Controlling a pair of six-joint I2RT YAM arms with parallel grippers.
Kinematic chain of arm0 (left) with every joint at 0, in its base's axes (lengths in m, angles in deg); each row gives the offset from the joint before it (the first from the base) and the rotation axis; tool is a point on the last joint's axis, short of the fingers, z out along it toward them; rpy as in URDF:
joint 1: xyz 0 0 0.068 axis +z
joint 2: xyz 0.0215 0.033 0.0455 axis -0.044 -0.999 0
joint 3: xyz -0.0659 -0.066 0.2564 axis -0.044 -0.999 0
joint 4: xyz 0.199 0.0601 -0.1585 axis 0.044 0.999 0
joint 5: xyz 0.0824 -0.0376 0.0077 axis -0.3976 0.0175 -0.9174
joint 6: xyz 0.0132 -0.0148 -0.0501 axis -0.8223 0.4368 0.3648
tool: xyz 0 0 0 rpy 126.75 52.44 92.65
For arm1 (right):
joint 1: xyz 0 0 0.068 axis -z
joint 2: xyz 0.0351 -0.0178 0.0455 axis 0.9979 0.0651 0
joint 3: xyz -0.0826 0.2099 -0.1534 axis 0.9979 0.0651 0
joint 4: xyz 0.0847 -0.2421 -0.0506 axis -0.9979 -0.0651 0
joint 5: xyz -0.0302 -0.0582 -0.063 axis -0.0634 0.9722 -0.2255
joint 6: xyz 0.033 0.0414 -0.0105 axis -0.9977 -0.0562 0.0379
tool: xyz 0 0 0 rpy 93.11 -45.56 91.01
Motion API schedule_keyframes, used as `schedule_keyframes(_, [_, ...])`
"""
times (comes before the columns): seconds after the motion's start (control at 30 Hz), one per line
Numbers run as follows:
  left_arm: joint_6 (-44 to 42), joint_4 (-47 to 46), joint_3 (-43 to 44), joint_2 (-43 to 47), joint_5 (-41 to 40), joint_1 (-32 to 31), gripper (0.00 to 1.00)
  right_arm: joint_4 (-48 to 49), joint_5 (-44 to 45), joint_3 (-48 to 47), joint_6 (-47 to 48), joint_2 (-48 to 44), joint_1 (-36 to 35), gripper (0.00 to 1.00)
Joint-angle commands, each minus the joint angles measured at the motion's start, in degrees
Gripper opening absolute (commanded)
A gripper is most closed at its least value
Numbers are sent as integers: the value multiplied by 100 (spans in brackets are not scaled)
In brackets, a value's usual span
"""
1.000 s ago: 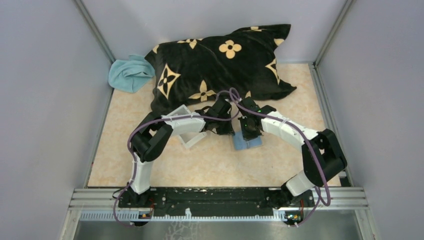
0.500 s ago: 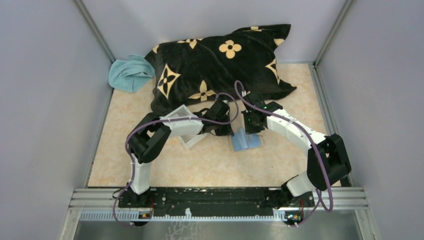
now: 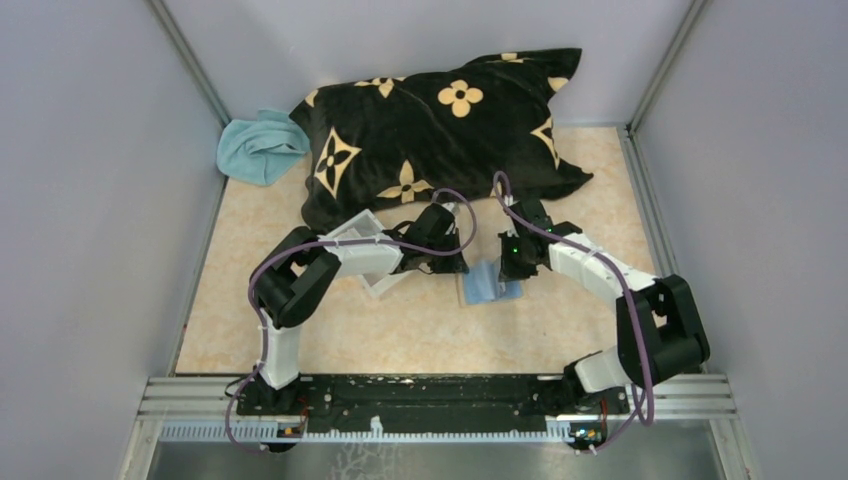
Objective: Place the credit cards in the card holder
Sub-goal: Insert the credit card into the card holder.
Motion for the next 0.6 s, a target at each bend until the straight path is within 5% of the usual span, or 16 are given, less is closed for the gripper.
schedule_keyframes(0.0, [-350, 222, -181, -121, 140, -36, 10, 727, -712, 236, -207, -302, 194, 0])
schedule_keyframes(0.17, [-504, 343, -192, -124, 78, -27, 13, 1040, -1057, 482, -374, -434, 328, 0])
schedule_keyframes(0.37, [-637, 838, -61, -74, -20, -31, 31, 1053, -1141, 499, -424, -527, 393, 0])
schedule_keyframes(0.57, [-668, 938, -177, 133, -45, -30, 34, 1127, -1229, 609, -480, -512, 414, 0])
